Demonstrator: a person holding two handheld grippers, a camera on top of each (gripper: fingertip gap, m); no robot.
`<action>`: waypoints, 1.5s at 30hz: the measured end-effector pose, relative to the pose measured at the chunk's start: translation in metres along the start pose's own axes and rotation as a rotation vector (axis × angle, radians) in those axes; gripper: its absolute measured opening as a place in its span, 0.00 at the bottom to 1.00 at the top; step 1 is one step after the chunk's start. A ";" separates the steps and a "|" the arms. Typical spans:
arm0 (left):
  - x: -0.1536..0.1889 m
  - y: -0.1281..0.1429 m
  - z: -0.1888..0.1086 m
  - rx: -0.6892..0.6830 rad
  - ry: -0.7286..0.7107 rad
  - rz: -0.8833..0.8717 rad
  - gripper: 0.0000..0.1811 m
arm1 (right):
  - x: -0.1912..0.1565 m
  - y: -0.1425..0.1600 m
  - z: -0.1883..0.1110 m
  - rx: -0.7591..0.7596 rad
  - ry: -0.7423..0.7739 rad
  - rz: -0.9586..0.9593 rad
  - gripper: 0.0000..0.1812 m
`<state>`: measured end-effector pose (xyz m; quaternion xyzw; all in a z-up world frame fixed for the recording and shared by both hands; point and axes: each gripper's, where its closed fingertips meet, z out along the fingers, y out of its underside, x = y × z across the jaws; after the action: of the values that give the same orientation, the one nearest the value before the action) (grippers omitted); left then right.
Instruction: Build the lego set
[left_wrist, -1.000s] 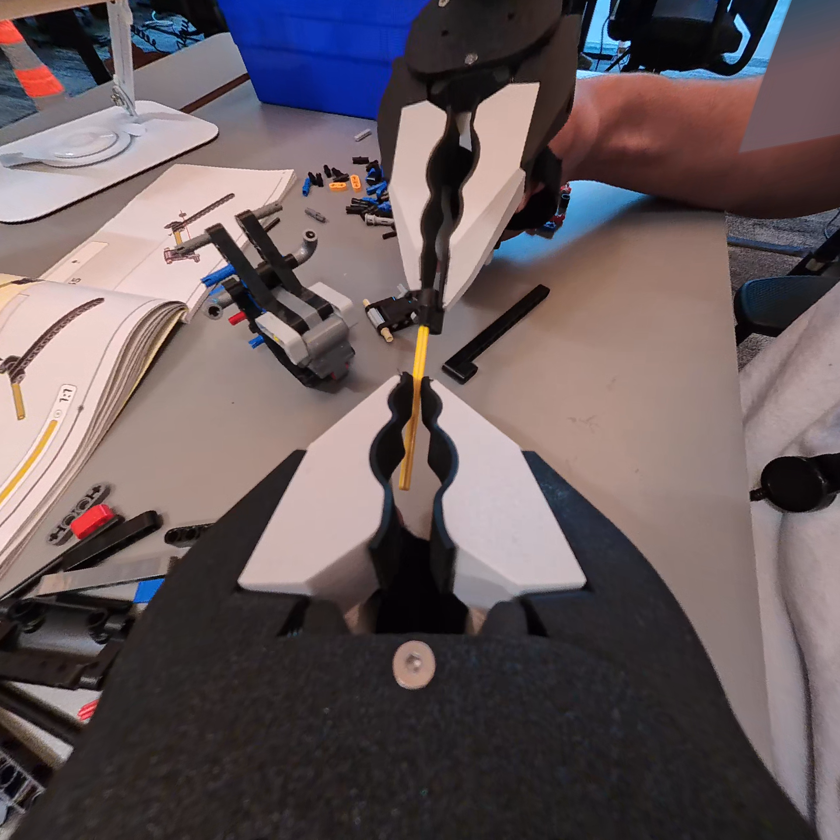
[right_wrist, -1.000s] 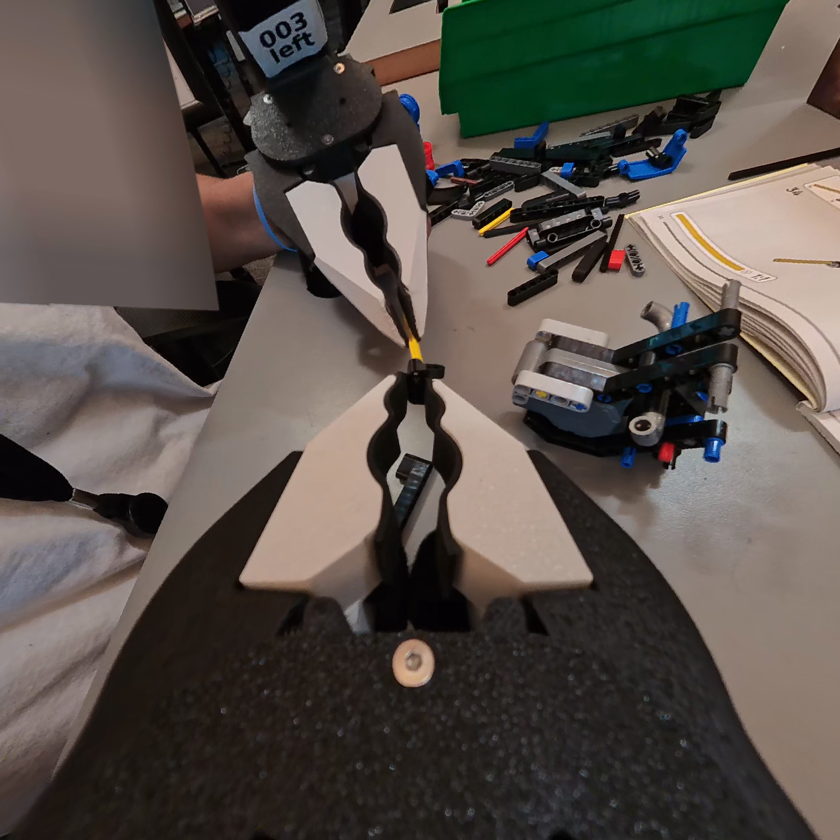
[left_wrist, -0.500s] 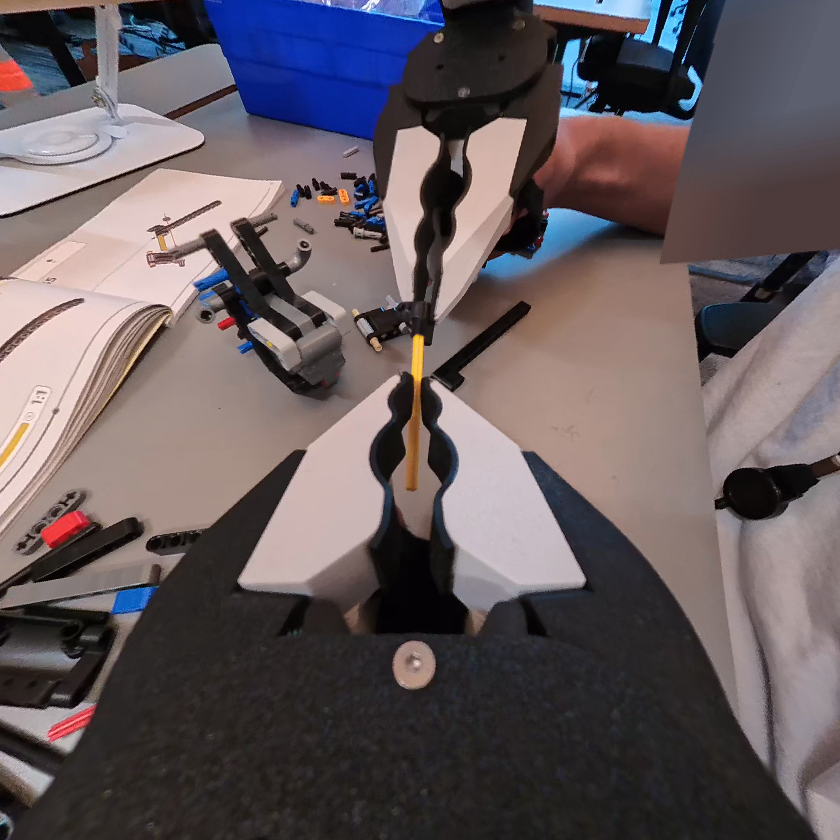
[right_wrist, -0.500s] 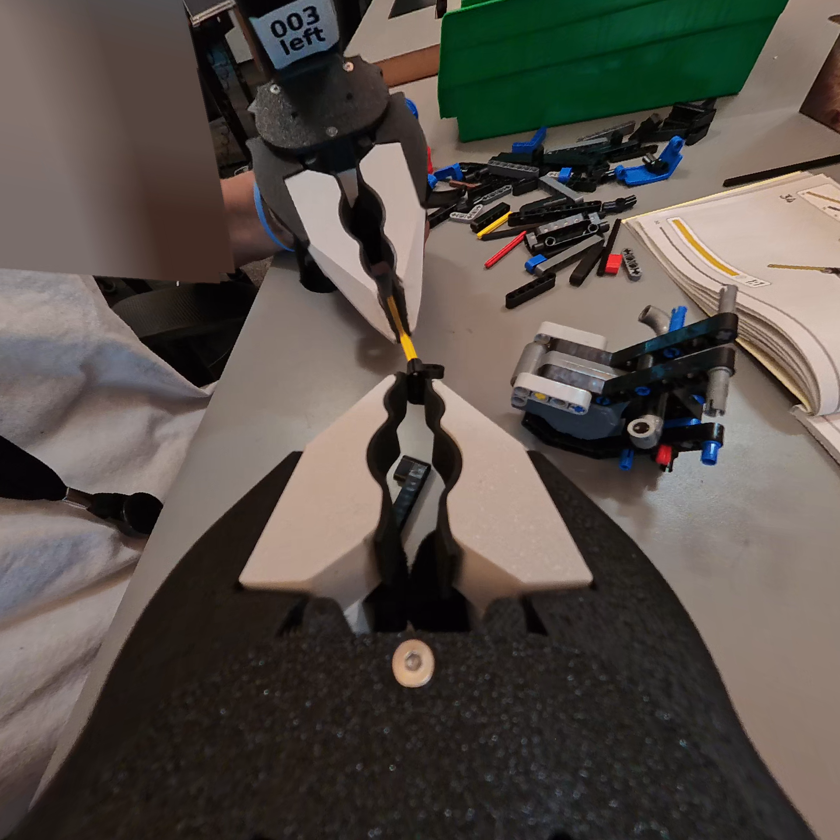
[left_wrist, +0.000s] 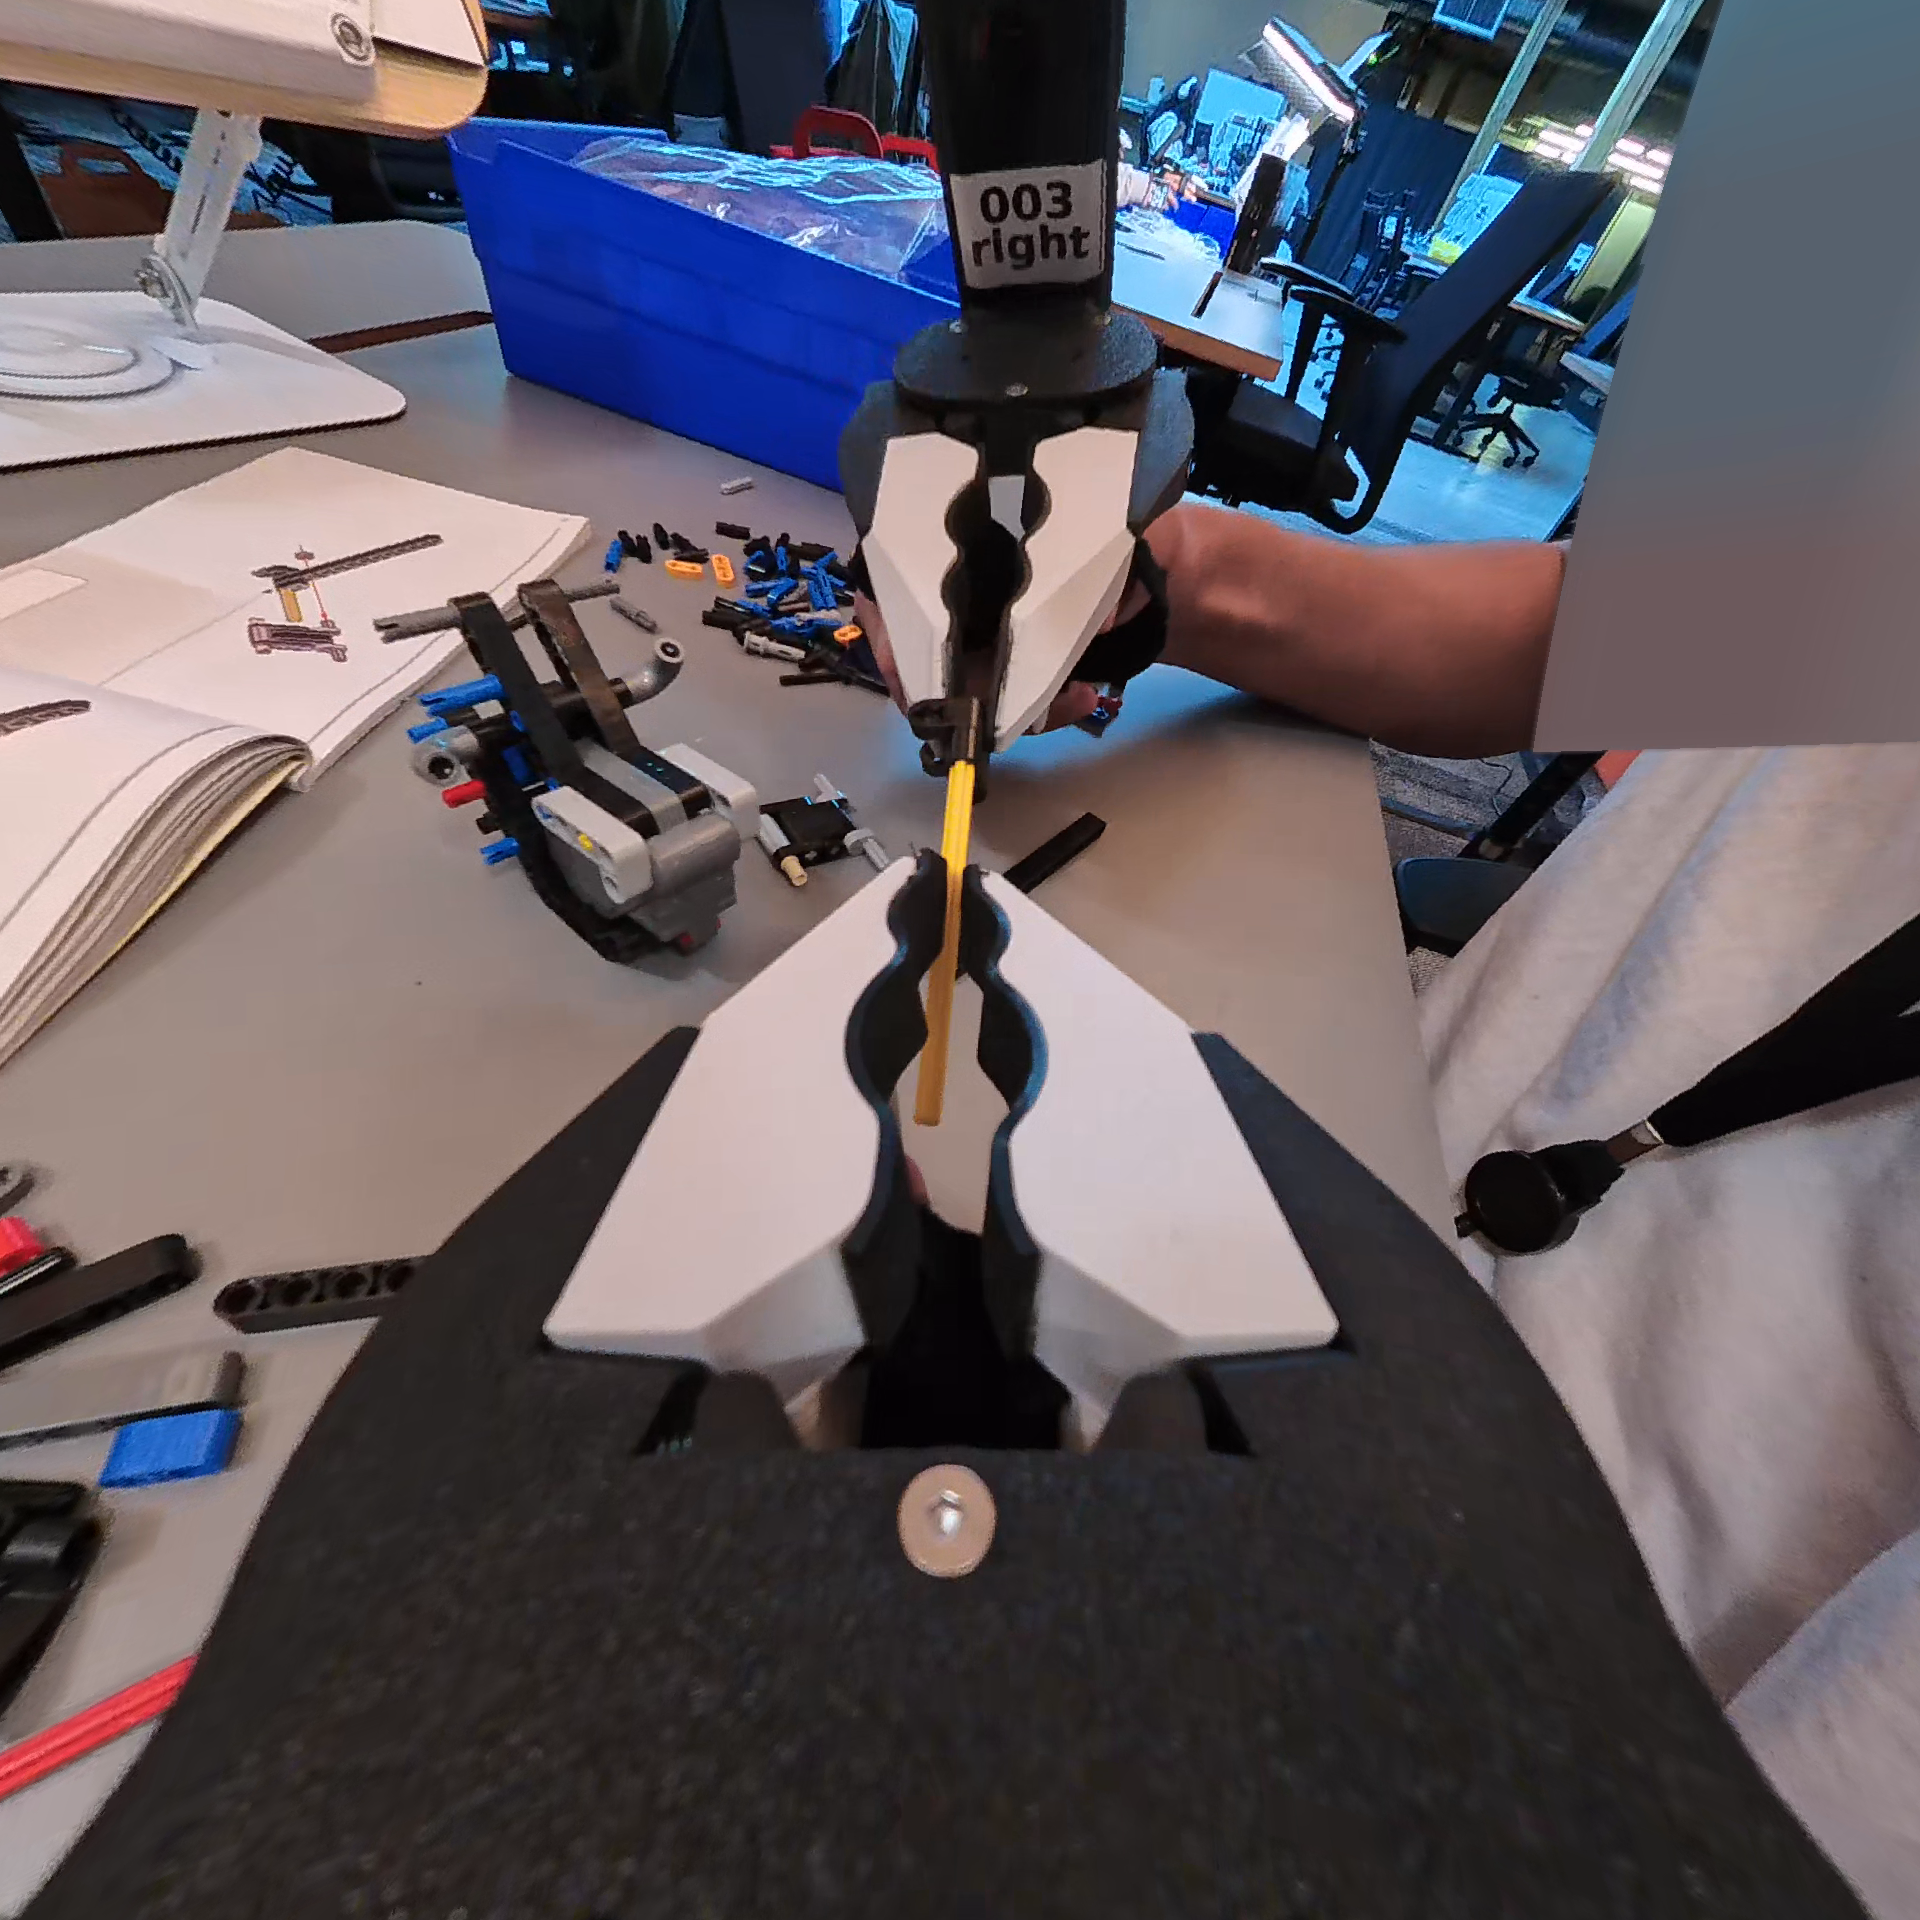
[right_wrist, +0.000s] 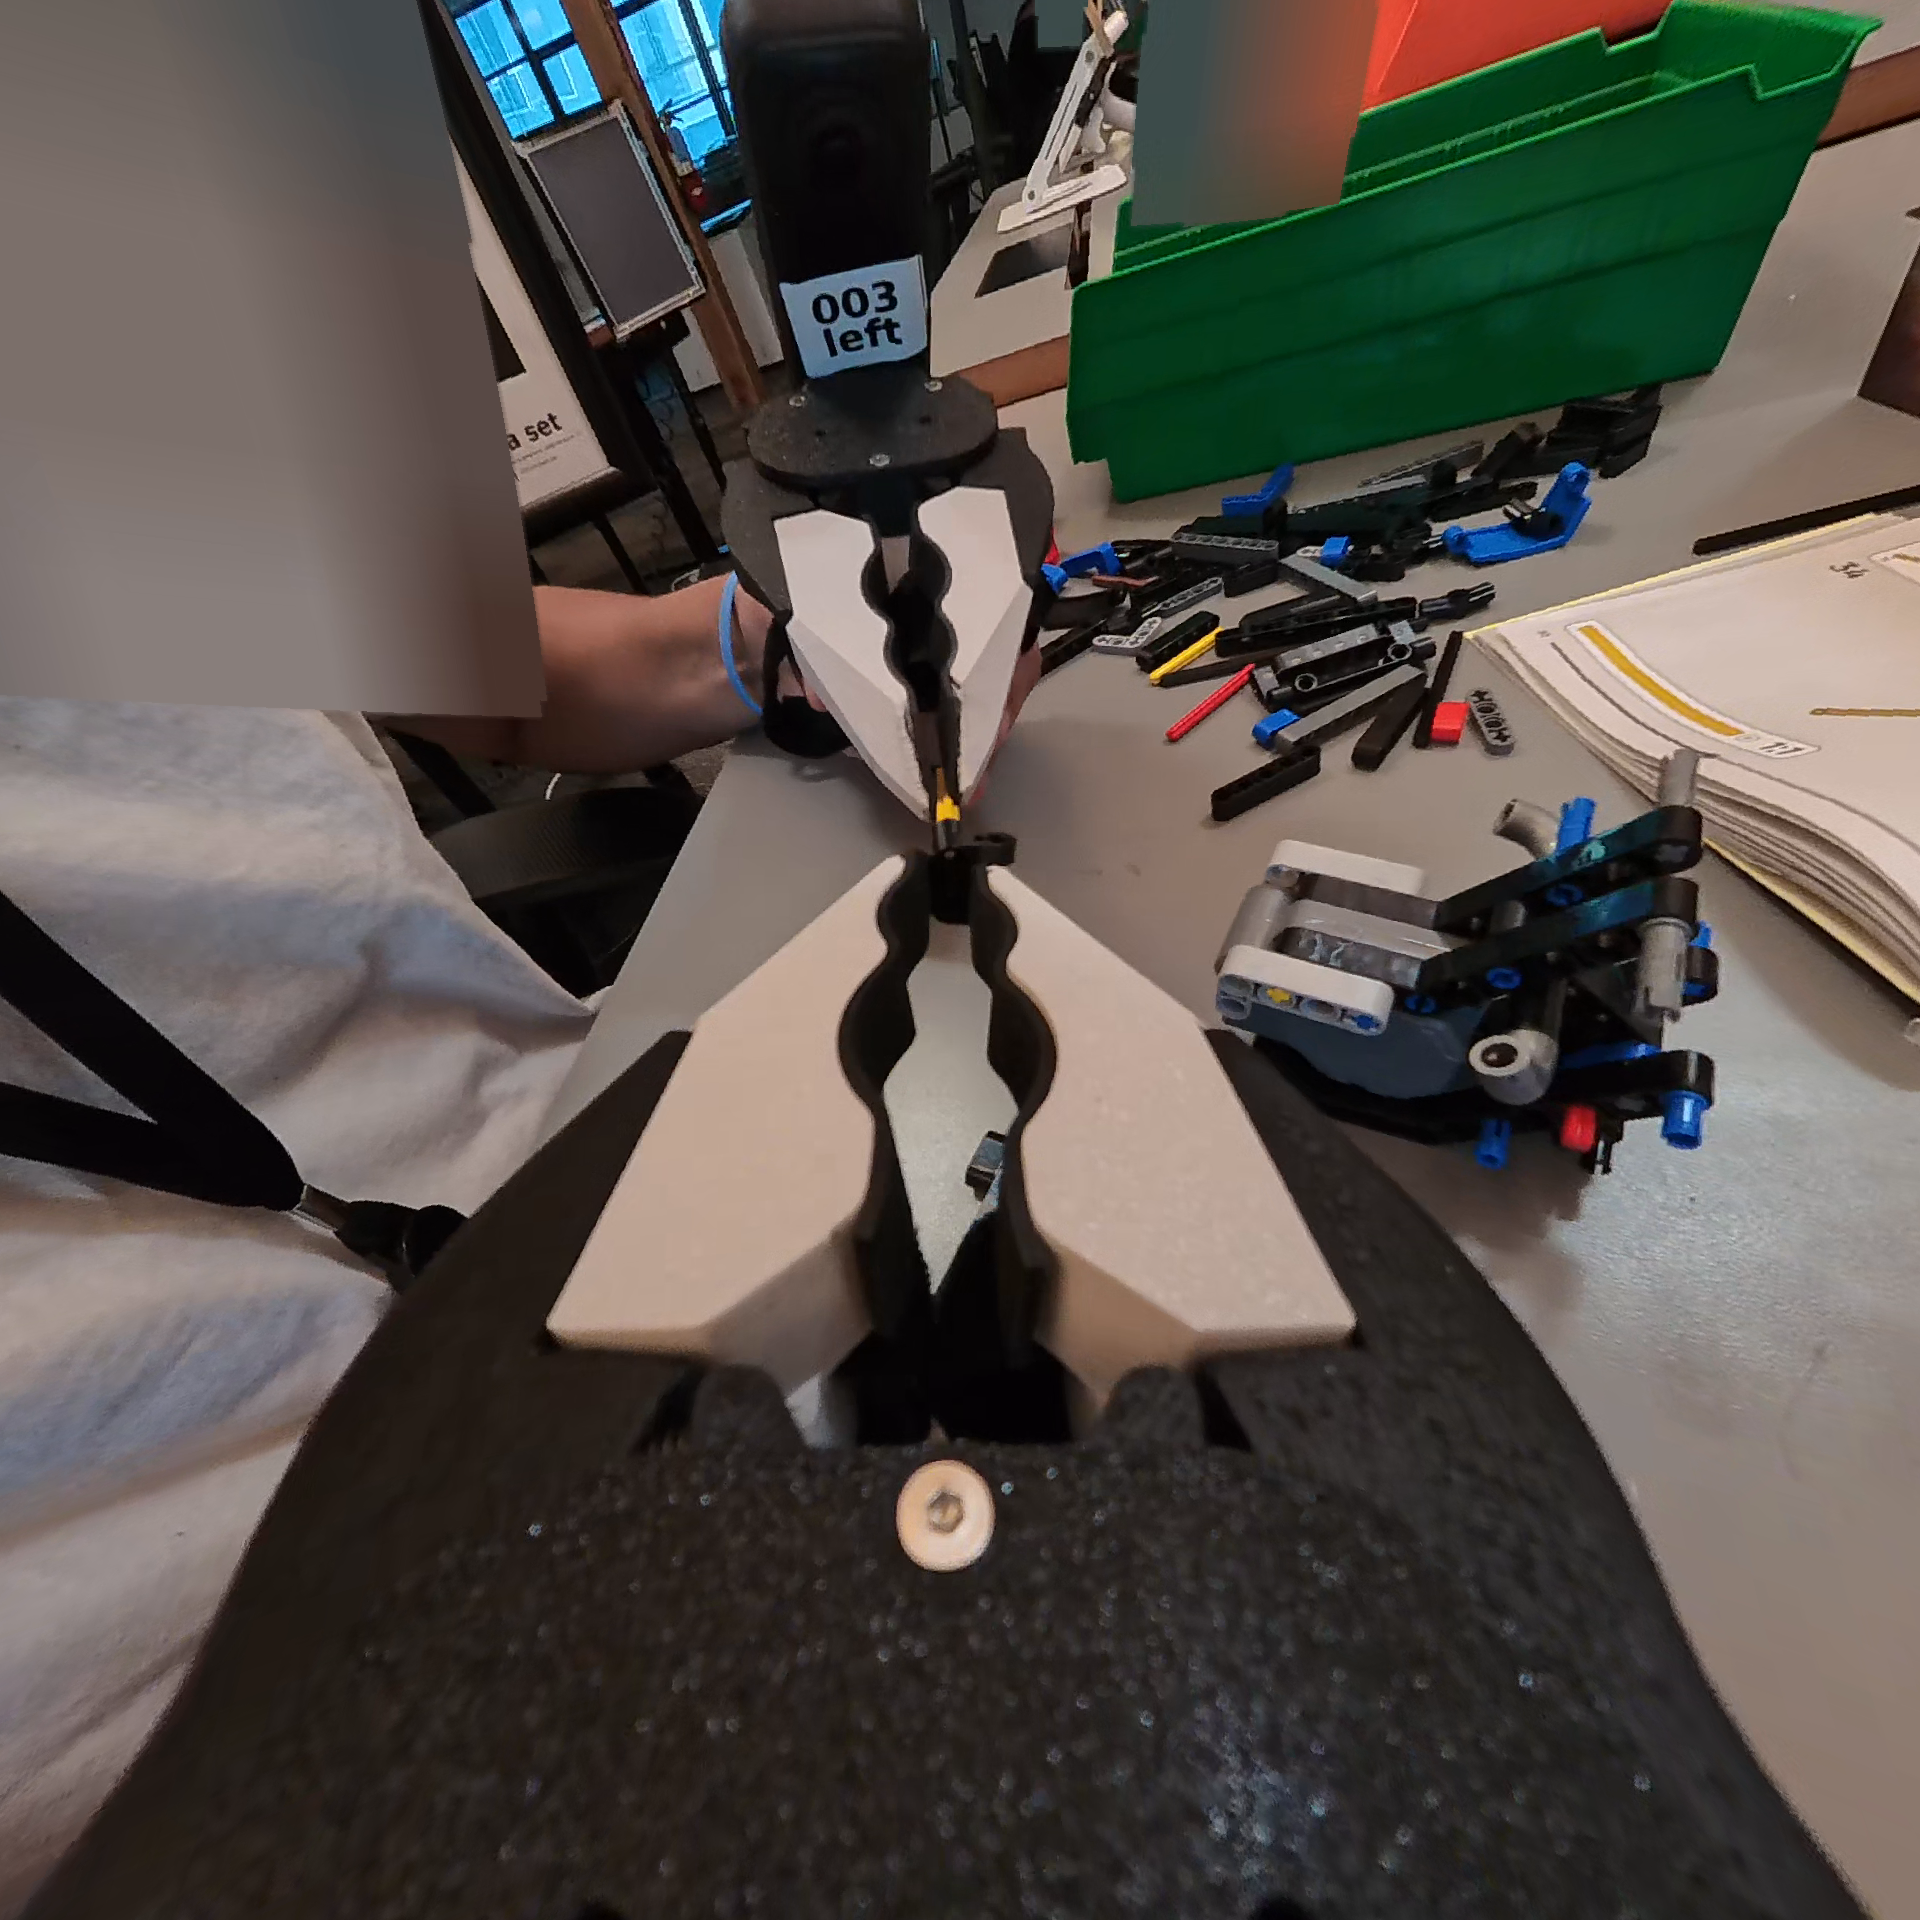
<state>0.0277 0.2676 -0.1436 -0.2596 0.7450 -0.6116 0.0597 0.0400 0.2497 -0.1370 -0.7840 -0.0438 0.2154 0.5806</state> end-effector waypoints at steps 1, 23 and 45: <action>0.000 0.000 0.000 0.000 0.000 -0.001 0.00 | 0.001 0.002 0.000 -0.014 0.007 -0.004 0.04; 0.000 0.009 0.005 -0.067 0.001 0.015 0.00 | 0.003 0.011 0.000 -0.071 0.015 -0.004 0.04; 0.004 0.020 0.013 -0.140 -0.017 0.111 0.00 | 0.005 0.031 0.002 -0.214 0.051 -0.016 0.04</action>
<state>0.0240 0.2564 -0.1645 -0.2267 0.7986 -0.5515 0.0813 0.0378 0.2433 -0.1681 -0.8463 -0.0581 0.1849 0.4962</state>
